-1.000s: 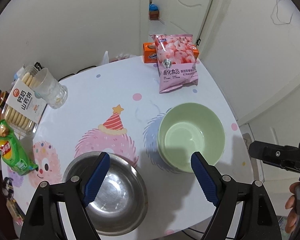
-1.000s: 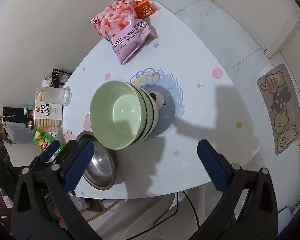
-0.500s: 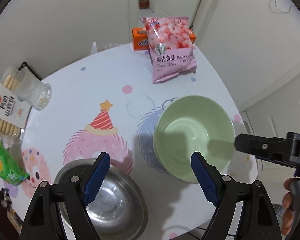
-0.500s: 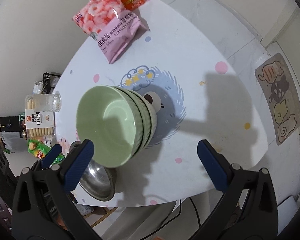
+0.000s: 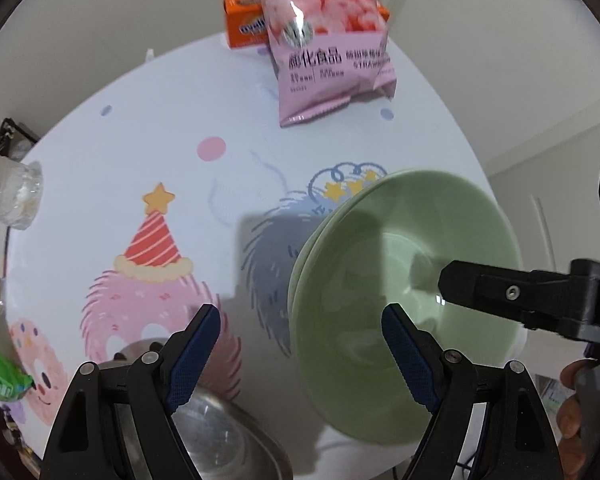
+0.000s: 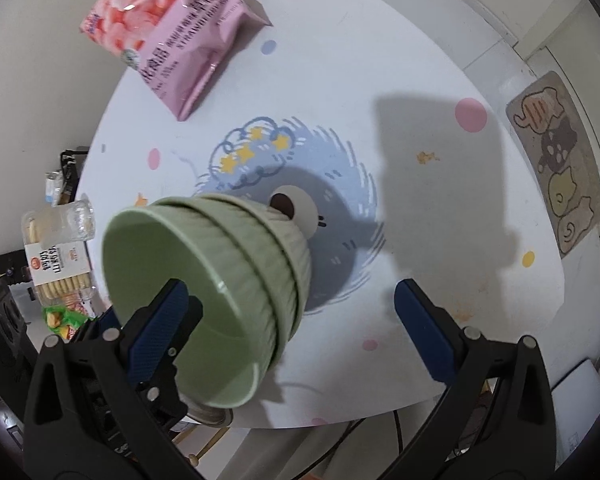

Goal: Organize plates and bowls
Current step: 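Grasp the stacked green bowls' rim with both tools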

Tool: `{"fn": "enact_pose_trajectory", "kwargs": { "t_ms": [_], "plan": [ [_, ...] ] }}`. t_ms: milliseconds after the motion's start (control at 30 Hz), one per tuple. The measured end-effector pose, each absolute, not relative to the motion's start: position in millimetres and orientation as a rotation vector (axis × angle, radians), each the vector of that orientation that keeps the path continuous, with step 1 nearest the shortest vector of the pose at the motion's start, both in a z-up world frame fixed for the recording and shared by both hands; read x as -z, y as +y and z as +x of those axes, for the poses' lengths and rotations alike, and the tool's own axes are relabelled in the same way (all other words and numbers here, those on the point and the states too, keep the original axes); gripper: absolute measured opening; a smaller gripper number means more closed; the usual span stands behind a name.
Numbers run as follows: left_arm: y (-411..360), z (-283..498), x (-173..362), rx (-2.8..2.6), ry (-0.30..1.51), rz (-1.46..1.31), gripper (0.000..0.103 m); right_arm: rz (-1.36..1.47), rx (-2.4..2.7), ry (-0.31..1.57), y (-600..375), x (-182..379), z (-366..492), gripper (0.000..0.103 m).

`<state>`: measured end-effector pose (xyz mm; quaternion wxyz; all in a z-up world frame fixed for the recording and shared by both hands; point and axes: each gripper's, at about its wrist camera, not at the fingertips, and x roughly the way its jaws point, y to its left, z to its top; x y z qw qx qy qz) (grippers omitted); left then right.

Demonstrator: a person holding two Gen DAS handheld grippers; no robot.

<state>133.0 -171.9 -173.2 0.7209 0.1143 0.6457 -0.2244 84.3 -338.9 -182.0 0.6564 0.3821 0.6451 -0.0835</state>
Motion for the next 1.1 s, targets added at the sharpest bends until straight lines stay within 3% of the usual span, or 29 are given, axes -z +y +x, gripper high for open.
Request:
{"fn": "enact_pose_trajectory", "kwargs": {
  "t_ms": [267, 367, 467, 600, 767, 933, 1100],
  "plan": [
    [-180, 133, 197, 0.617, 1.517, 0.080, 0.086, 0.971, 0.160, 1.545, -343, 213, 85, 0.100],
    [-183, 125, 198, 0.622, 1.486, 0.077, 0.087, 1.141, 0.064, 1.543, -338, 237, 80, 0.092],
    [-177, 123, 199, 0.642, 1.475, 0.058, 0.083, 1.163, -0.007, 1.483, -332, 232, 81, 0.073],
    [-173, 121, 199, 0.656, 1.478, 0.060, 0.080, 1.094, -0.035, 1.522, -329, 227, 86, 0.072],
    [-164, 121, 200, 0.662, 1.511, 0.021, 0.070, 1.093, -0.004, 1.512, -337, 221, 83, 0.063],
    [-151, 133, 194, 0.652, 1.538, -0.025, 0.050, 0.988, -0.004, 1.492, -343, 207, 85, 0.045],
    [-148, 138, 191, 0.659, 1.551, -0.003, 0.042, 0.917, -0.053, 1.488, -347, 202, 85, 0.033]
  ]
}}
